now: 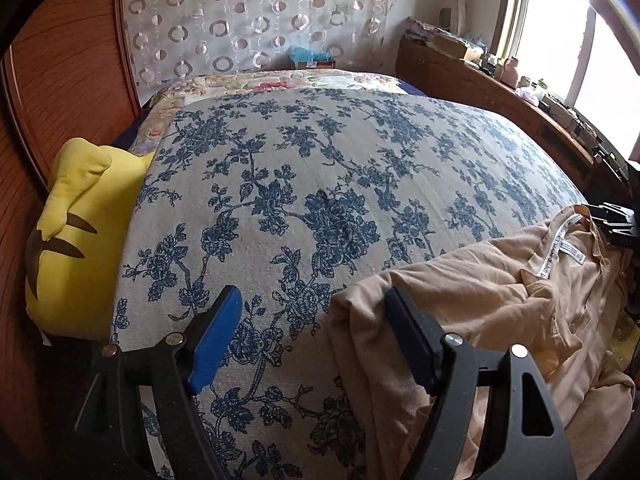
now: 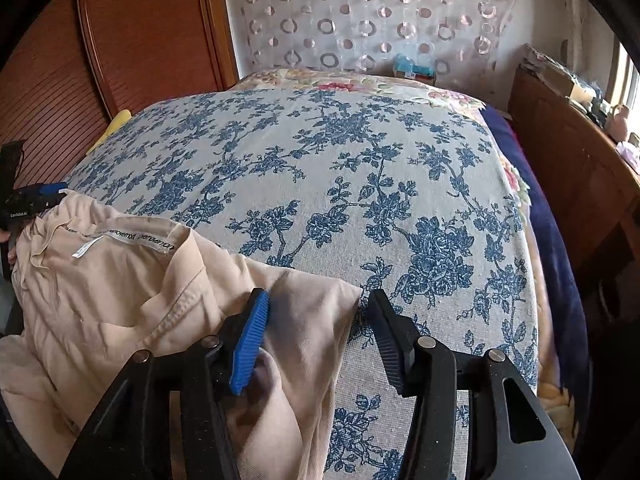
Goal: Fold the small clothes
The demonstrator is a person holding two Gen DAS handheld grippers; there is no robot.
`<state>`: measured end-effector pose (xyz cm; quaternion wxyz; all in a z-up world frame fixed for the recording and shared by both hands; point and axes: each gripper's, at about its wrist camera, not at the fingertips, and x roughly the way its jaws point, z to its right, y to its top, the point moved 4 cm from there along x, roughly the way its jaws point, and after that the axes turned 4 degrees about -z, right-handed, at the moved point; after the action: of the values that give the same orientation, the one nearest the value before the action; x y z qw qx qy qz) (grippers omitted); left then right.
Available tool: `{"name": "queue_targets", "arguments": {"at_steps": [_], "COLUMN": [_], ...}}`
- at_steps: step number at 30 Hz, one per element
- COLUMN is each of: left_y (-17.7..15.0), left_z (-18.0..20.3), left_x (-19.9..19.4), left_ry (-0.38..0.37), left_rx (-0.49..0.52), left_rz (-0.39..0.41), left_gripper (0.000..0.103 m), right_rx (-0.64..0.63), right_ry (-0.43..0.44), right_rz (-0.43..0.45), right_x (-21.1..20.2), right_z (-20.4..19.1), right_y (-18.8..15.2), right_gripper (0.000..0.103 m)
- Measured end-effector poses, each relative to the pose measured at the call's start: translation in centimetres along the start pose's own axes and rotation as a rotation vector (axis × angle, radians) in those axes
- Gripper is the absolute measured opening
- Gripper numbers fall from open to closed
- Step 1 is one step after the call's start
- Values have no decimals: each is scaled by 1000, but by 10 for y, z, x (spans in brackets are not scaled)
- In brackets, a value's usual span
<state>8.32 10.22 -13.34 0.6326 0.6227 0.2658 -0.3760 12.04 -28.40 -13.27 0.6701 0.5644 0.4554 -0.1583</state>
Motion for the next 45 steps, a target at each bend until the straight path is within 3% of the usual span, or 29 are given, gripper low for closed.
{"name": "queue_targets", "arguments": {"at_steps": [9,12,14,16,17,19,21,23,26,31,33,36,39,45], "left_y": [-2,0,1,1,2,2,2,3,12,44,63,92,114,150], "left_z": [3,6,10,14,16,20,24,29,35,55,67,78,83,71], "left_x": [0,-2,-3,-3,-4,-4,-7,-17,-56,-142,-181,-241,-291,-372], "left_ry": [5,-52,-48,-52,-68,-125,-178,-189,-231,-282,-271,-259,-229,-96], "left_rx": [12,7,23,36,38,34,35,48,36,83,123,166,191,206], "left_rz": [6,-6,-12,-13,-15,-33,-50,-30,66,247,332,459,564,732], "left_gripper": [79,78,67,48,44,21,10,7,6,6,6,6,5,5], "right_rx": [-15,-22,-29,-41,-46,-58,-44,-30,-24,0,54,-24,-68,-166], "right_ry": [-1,-7,12,32,49,68,94,129,161,198,290,188,147,59], "right_rz": [19,9,1,-7,-10,-14,-13,5,82,247,315,435,522,687], "right_x": [6,6,6,5,4,4,3,-1,-24,-97,-135,-193,-244,-347], "right_z": [-2,-3,-4,-6,-8,-12,-13,-13,-13,-11,-9,-17,-18,-28], "right_y": [-6,-6,-4,-3,-3,-3,-4,-4,-3,9,20,41,62,96], "right_gripper": [60,60,55,38,33,19,12,9,8,7,7,7,7,7]}}
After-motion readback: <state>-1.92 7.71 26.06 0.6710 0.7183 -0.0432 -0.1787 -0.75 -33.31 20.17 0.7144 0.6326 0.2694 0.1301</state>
